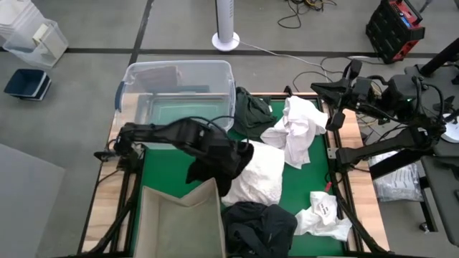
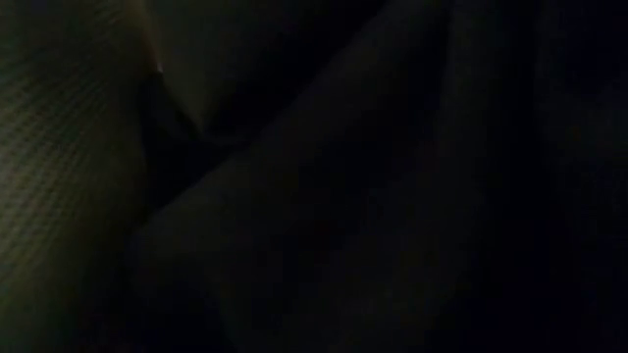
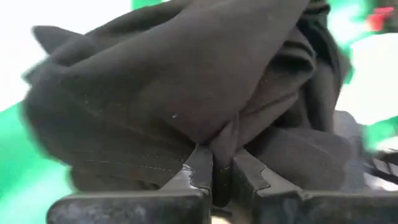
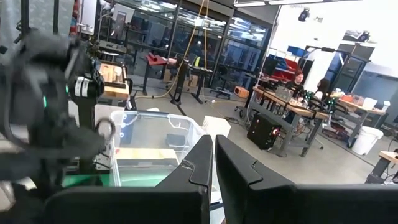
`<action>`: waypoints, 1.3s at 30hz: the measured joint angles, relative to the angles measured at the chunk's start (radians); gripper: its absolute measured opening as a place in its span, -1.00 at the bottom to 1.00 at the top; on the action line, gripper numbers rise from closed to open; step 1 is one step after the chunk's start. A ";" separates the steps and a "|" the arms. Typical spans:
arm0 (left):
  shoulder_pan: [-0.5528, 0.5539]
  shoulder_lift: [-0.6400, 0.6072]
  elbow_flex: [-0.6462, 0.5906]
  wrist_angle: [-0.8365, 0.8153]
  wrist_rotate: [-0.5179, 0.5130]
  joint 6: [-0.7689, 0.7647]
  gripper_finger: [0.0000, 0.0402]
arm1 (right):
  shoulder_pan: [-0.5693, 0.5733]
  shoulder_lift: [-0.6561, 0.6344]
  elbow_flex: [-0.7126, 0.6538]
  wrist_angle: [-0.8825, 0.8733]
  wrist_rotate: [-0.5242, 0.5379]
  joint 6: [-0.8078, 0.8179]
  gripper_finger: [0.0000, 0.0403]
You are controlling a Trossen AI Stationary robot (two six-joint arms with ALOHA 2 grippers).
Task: Sort clothes
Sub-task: Put the black shirt into the transparent bin
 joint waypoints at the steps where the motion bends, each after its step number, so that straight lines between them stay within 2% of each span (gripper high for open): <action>1: -0.009 0.000 0.043 -0.002 -0.005 0.014 -0.98 | 0.000 0.000 0.000 0.000 0.000 0.000 -0.94; 2: -0.018 -0.001 0.065 0.015 -0.016 0.035 -0.98 | 0.000 0.000 0.000 0.000 0.000 -0.001 -0.94; 5: -0.048 -0.064 0.025 0.110 -0.057 0.090 -0.98 | 0.000 0.000 0.000 0.000 0.000 -0.005 -0.94; 9: -0.085 -0.113 0.045 0.088 -0.119 0.088 -0.98 | 0.000 0.000 0.000 0.001 0.000 -0.018 -0.94; 16: -0.140 -0.202 0.061 0.194 -0.384 0.221 -0.98 | 0.000 0.000 0.000 0.005 0.000 -0.040 -0.94; 21: -0.145 -0.267 0.061 0.330 -0.589 0.410 -0.98 | 0.000 0.000 0.000 0.005 0.000 -0.043 -0.94; 26: -0.128 -0.326 0.061 0.456 -0.780 0.612 -0.98 | 0.000 0.001 0.000 0.005 0.000 -0.036 -0.94; 32: -0.073 -0.395 0.061 0.473 -1.020 0.753 -0.98 | 0.000 0.001 0.000 0.005 0.000 -0.026 -0.94; 36: 0.018 -0.437 0.061 0.427 -1.034 0.790 -0.98 | 0.000 0.001 0.000 0.005 0.000 -0.026 -0.94; 39: 0.121 -0.456 0.061 0.325 -0.955 0.752 -0.98 | 0.000 0.001 0.000 0.005 0.000 -0.026 -0.94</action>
